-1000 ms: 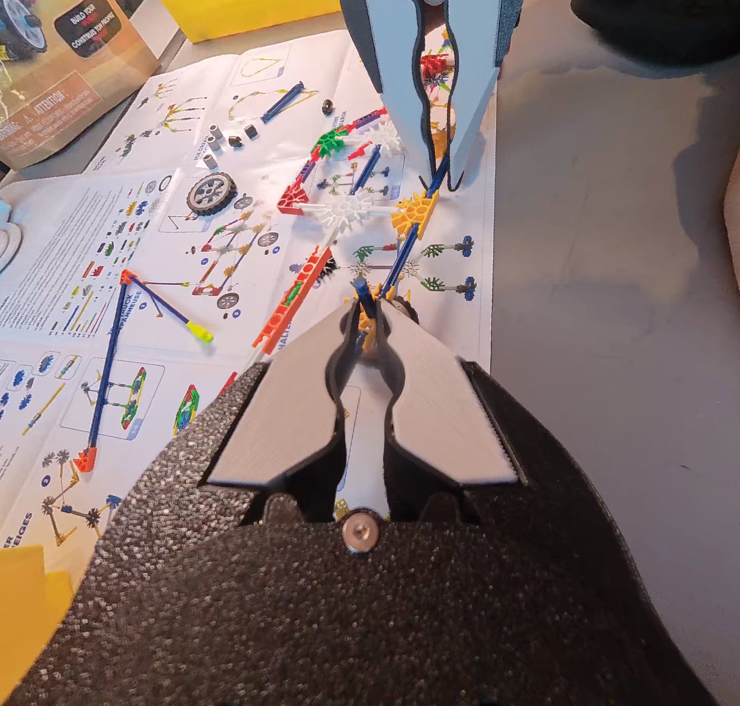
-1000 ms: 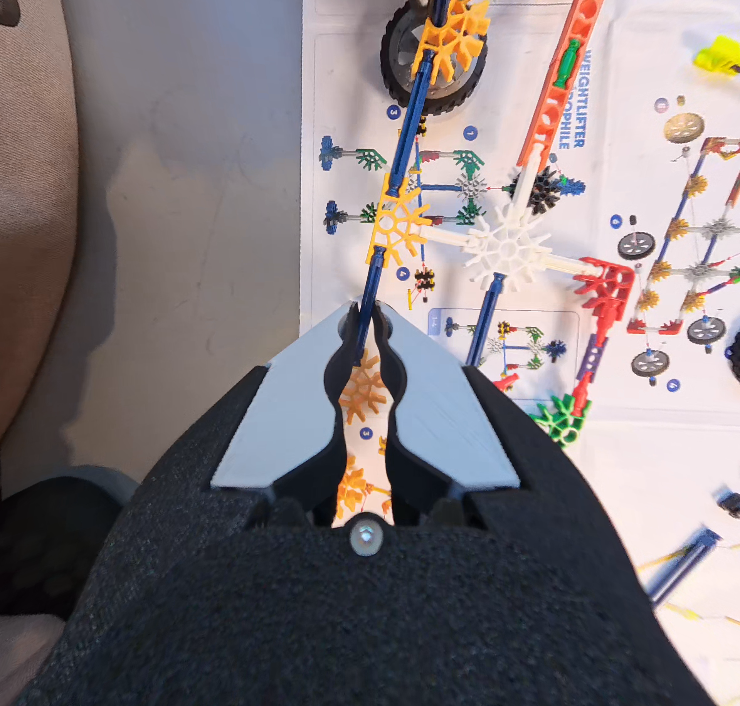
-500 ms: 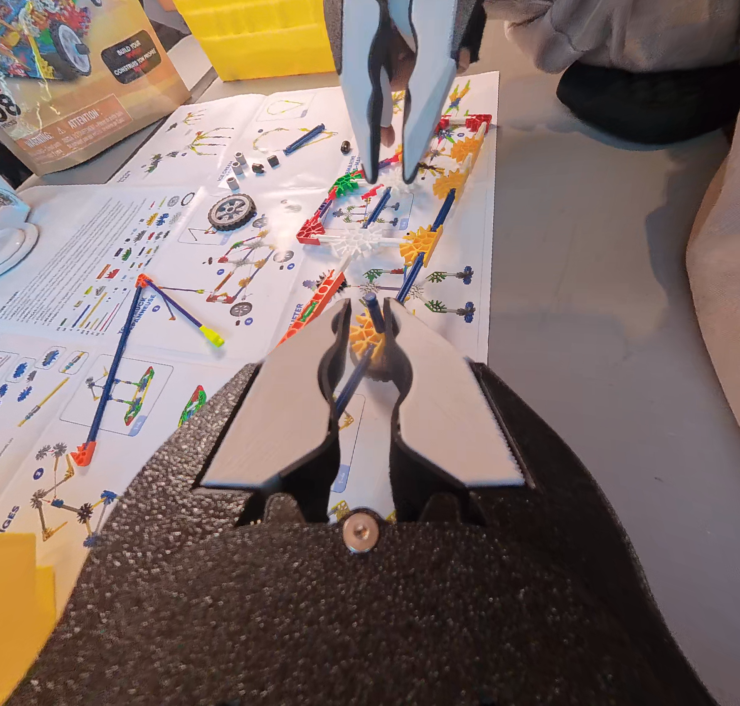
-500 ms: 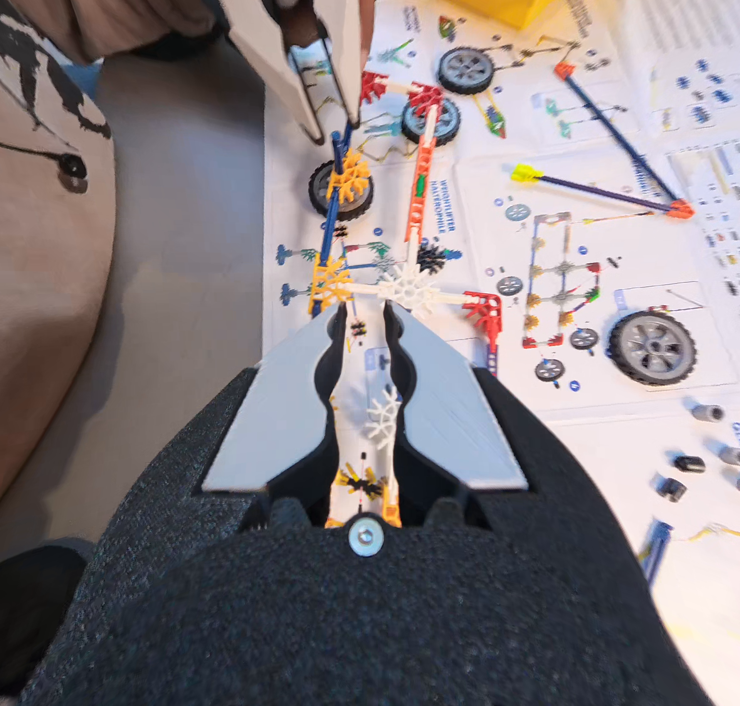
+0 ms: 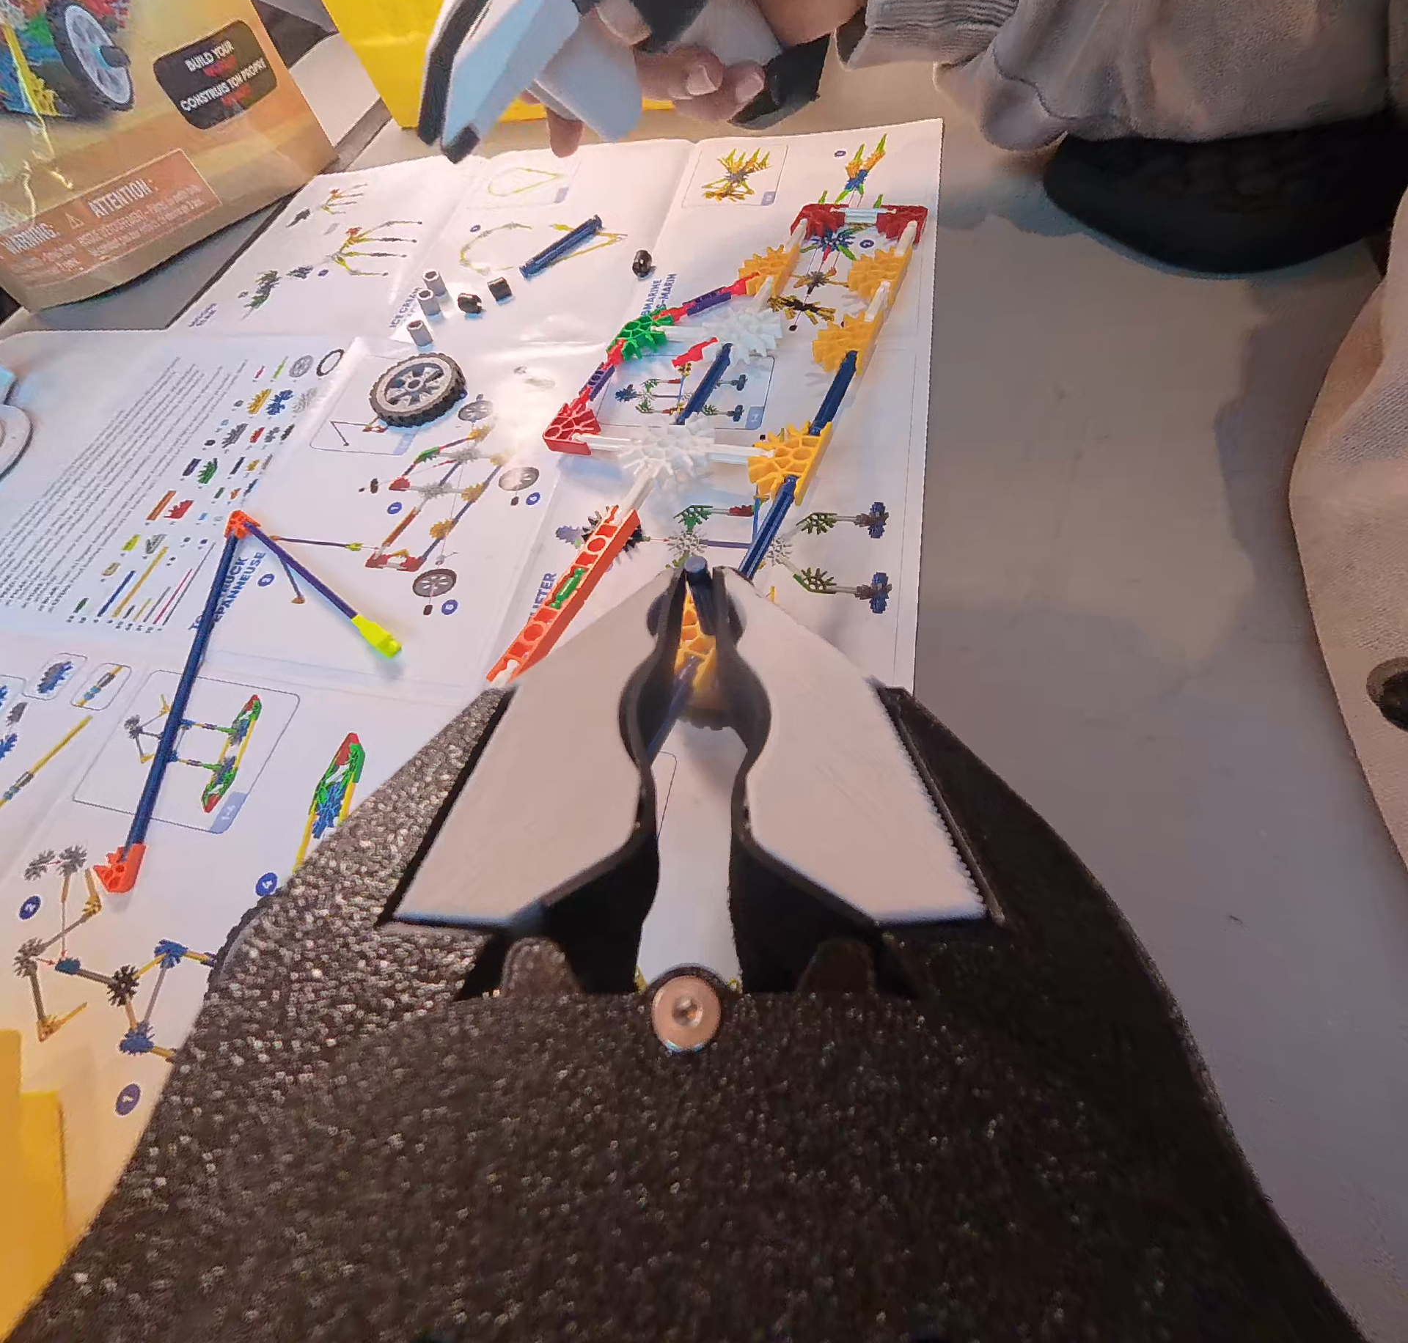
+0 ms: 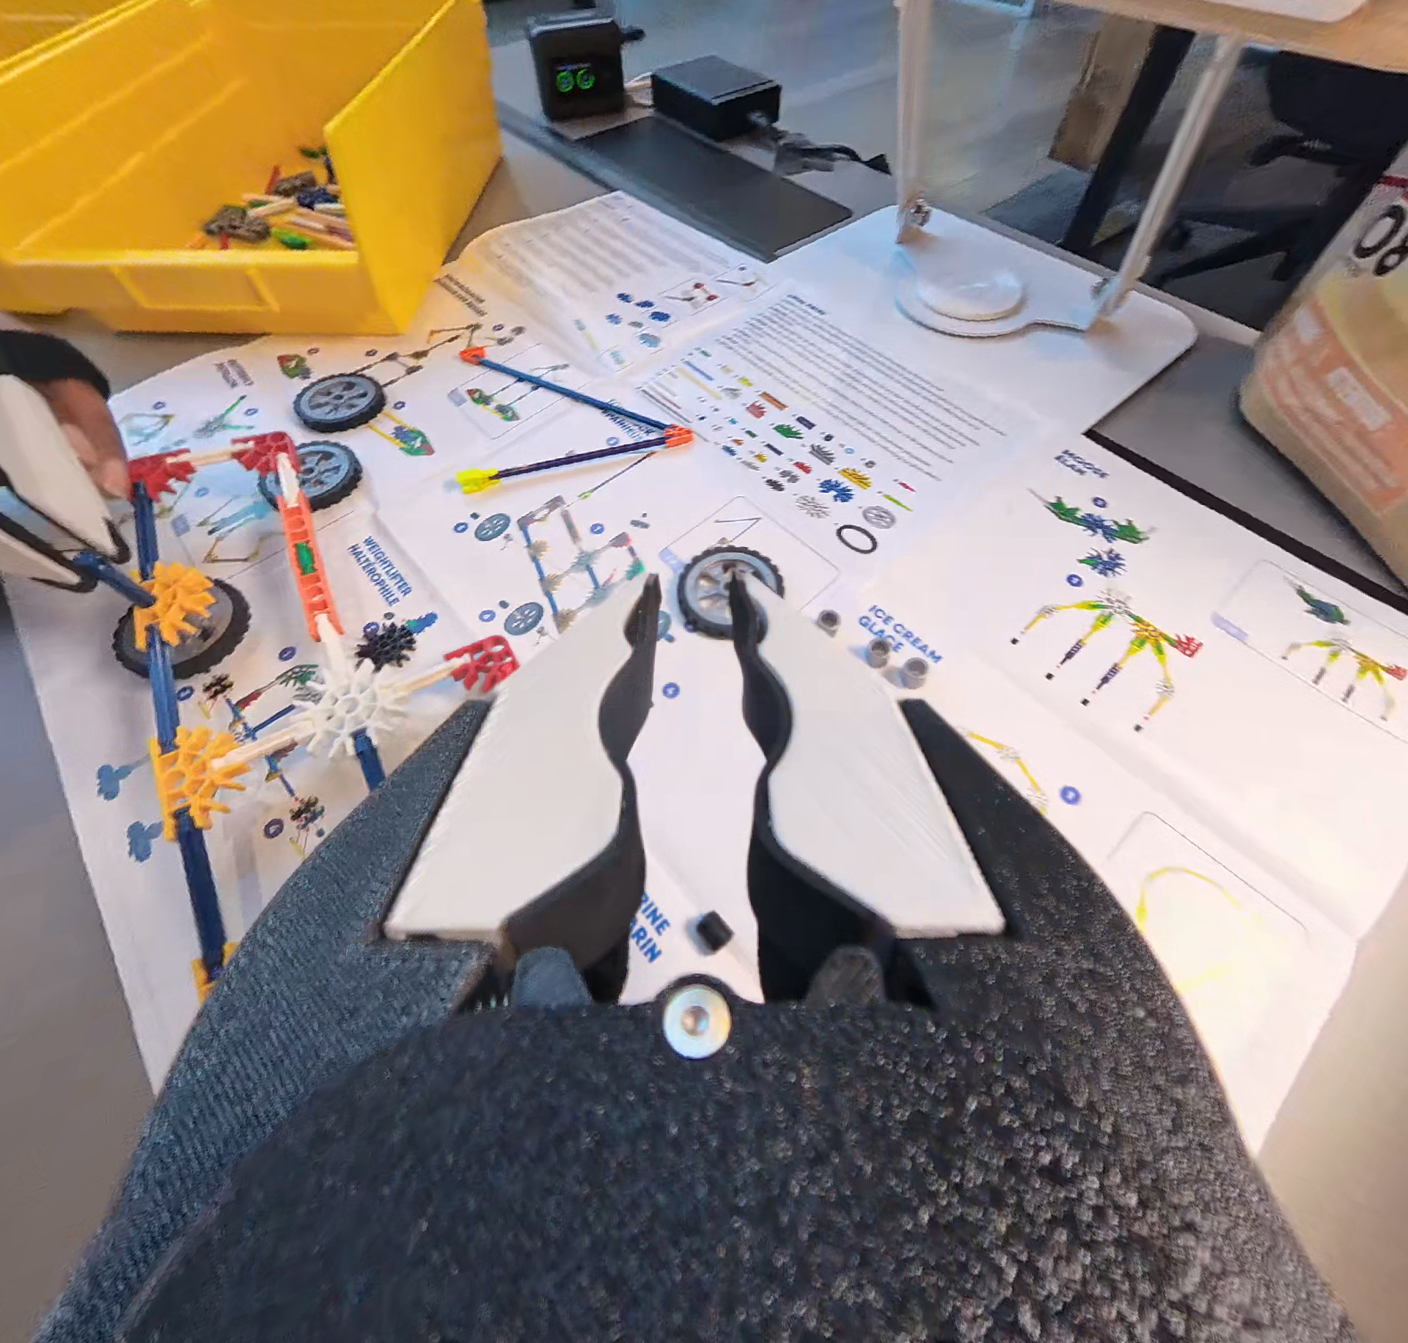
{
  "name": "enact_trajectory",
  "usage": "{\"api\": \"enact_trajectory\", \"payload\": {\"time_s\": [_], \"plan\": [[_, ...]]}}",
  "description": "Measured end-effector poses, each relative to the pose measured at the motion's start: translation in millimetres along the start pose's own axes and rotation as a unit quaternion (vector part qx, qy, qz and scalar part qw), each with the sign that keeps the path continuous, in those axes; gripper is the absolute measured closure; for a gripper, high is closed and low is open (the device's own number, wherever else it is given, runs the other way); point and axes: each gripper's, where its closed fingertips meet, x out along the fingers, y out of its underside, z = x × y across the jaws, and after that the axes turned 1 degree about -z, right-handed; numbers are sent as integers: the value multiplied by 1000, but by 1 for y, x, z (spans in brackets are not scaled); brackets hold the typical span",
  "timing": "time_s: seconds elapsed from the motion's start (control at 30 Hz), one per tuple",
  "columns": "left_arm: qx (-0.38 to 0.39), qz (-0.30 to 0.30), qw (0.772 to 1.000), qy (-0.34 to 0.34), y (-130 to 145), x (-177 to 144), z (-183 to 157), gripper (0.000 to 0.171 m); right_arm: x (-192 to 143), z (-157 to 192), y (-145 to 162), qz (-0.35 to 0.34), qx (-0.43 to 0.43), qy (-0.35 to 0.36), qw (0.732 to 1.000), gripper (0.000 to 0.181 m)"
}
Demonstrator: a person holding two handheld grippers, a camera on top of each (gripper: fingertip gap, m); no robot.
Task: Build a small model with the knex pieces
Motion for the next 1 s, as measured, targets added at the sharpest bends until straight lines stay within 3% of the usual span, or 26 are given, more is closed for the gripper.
{"api": "enact_trajectory", "payload": {"time_s": [0.3, 0.57, 1.0], "plan": [[-9, -7, 1000, 3, 1, 0, 1, 167, -14, -47, 5, -5, 25, 92, 995, 164], [-6, -5, 1000, 0, 1, 0, 1, 167, -17, -57, 24, 37, 23, 87, 995, 165], [-7, -11, 1000, 3, 1, 0, 2, 166, 35, -77, 59, 141, -7, 76, 987, 164]]}}
